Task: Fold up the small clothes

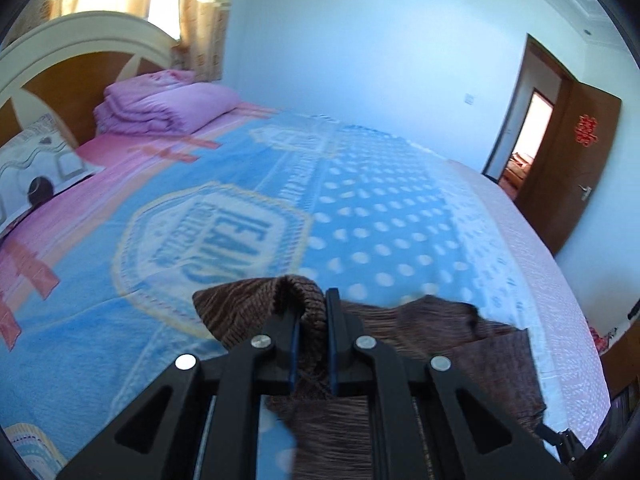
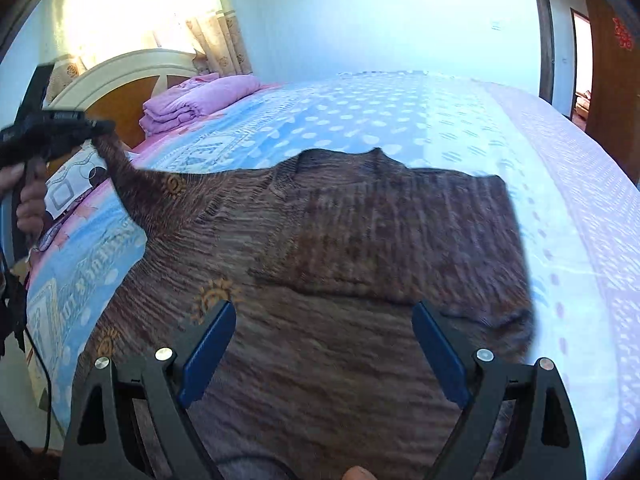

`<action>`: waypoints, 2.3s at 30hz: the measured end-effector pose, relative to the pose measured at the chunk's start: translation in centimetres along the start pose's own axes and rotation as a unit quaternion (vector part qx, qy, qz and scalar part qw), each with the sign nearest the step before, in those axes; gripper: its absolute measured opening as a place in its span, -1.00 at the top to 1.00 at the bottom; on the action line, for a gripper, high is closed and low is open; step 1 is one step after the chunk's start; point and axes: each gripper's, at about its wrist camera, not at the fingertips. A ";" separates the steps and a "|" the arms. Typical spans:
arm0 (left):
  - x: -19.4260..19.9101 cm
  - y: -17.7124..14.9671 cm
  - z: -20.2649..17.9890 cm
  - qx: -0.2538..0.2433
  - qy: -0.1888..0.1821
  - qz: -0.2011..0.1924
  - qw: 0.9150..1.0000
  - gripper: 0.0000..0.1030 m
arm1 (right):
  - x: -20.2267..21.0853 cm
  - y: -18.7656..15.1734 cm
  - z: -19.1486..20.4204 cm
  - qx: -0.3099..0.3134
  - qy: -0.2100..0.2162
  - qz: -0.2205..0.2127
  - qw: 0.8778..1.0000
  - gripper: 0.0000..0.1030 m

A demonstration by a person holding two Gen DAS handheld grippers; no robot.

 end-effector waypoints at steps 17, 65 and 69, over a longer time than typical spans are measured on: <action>-11.4 -12.7 -17.3 -0.161 -0.014 0.123 0.979 0.22 | -1.4 -3.7 -2.0 -0.017 -0.008 0.015 1.000 -0.76; -9.2 -11.5 3.4 -0.131 0.227 0.094 0.961 -0.87 | -10.4 10.6 3.0 -0.047 -0.061 0.053 0.996 0.74; -9.2 -11.5 3.5 -0.129 0.225 0.093 0.961 -0.87 | -8.6 8.8 3.9 -0.038 0.007 0.068 0.997 -0.45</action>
Point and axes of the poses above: each gripper's, at about its wrist camera, not at the fingertips, and x roughly against the way its jaws point, z to its left, y to its top, and after that the axes turned 13 degrees about -y, right-handed
